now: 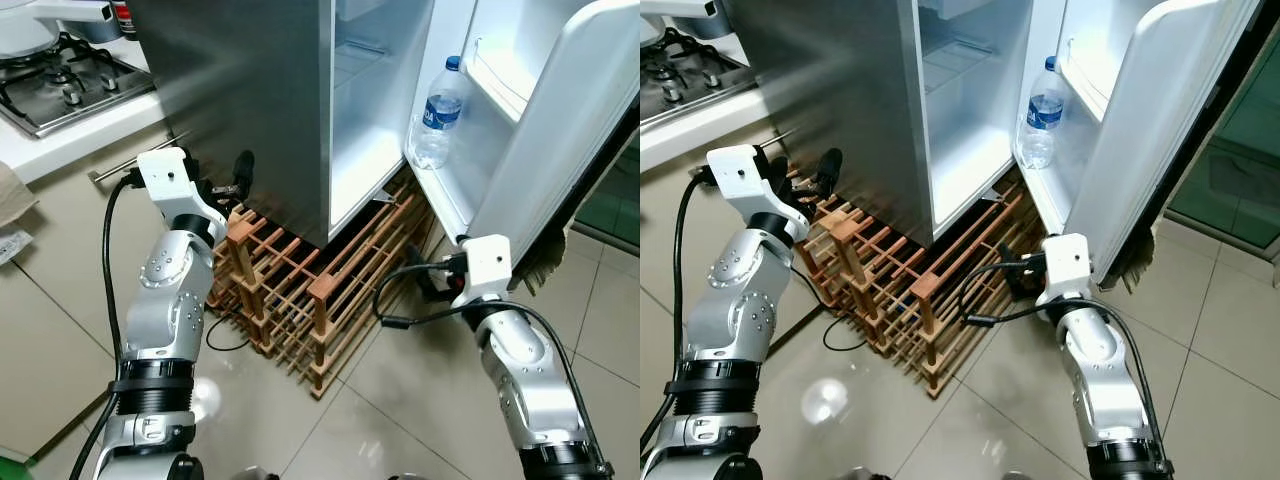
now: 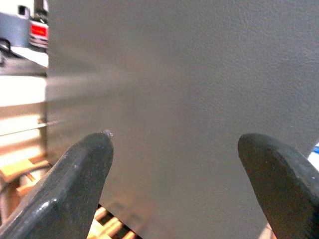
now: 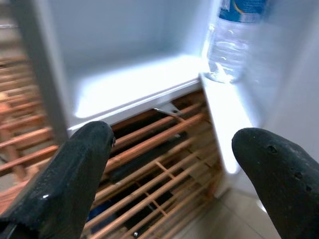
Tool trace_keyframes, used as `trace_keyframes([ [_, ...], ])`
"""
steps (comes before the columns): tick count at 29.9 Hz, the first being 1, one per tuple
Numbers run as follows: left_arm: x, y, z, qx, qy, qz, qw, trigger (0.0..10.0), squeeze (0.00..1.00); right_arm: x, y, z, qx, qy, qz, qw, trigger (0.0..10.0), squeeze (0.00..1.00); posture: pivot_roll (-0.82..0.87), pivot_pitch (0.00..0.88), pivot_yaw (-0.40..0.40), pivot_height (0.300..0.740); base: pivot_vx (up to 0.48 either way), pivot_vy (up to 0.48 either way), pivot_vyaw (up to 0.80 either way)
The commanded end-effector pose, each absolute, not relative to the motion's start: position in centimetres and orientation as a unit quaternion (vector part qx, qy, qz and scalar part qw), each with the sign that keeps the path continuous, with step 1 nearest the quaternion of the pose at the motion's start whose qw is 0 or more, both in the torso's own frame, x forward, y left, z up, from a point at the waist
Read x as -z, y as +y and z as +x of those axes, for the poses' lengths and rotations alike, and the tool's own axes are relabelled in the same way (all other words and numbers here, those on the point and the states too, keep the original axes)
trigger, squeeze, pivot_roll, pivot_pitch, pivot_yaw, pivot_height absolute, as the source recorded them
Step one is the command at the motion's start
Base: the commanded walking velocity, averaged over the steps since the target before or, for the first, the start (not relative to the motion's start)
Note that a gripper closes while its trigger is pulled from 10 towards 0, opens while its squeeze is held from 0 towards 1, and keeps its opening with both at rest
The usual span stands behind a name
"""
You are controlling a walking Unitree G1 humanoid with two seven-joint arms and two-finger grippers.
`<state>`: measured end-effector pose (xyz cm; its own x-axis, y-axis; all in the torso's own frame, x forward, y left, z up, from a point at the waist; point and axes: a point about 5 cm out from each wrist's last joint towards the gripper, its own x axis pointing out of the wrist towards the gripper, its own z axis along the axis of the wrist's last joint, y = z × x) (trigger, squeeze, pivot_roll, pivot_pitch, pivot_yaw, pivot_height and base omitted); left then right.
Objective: Restocking fridge
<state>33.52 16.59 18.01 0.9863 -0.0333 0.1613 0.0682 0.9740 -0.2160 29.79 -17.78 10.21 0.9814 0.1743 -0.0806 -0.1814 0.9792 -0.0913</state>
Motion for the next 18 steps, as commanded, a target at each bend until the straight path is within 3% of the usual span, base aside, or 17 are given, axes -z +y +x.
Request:
trace_keyframes([
  [1, -17.8, 16.8, 33.5, 0.007, -0.075, -0.095, 0.993, 10.0, 0.0, -10.7, -18.5, 31.1, -0.079, 0.021, -0.054, 0.995, 10.0, 0.03, -0.09, 0.016, 0.049, 0.74, 0.0, 0.0, 0.0],
  [9, -17.8, 17.6, 33.4, -0.011, -0.071, -0.076, 0.995, 10.0, 0.0, -10.9, -19.7, 33.5, -0.058, 0.021, -0.076, 0.995, 10.0, 0.03, -0.07, 0.029, 0.064, 0.74, 0.0, 0.0, 0.0],
  [15, -17.9, 17.5, 33.5, -0.004, -0.067, -0.069, 0.995, 10.0, 0.0, -11.3, -22.8, 34.0, -0.012, 0.022, -0.103, 0.994, 10.0, 0.03, -0.07, 0.041, 0.085, 0.74, 0.0, 0.0, 0.0],
  [18, -17.8, 17.0, 33.6, 0.005, -0.064, -0.071, 0.995, 10.0, 0.0, -11.3, -26.0, 33.3, 0.032, 0.029, -0.129, 0.991, 10.0, 0.03, -0.08, 0.045, 0.095, 0.74, 0.0, 0.0, 0.0],
])
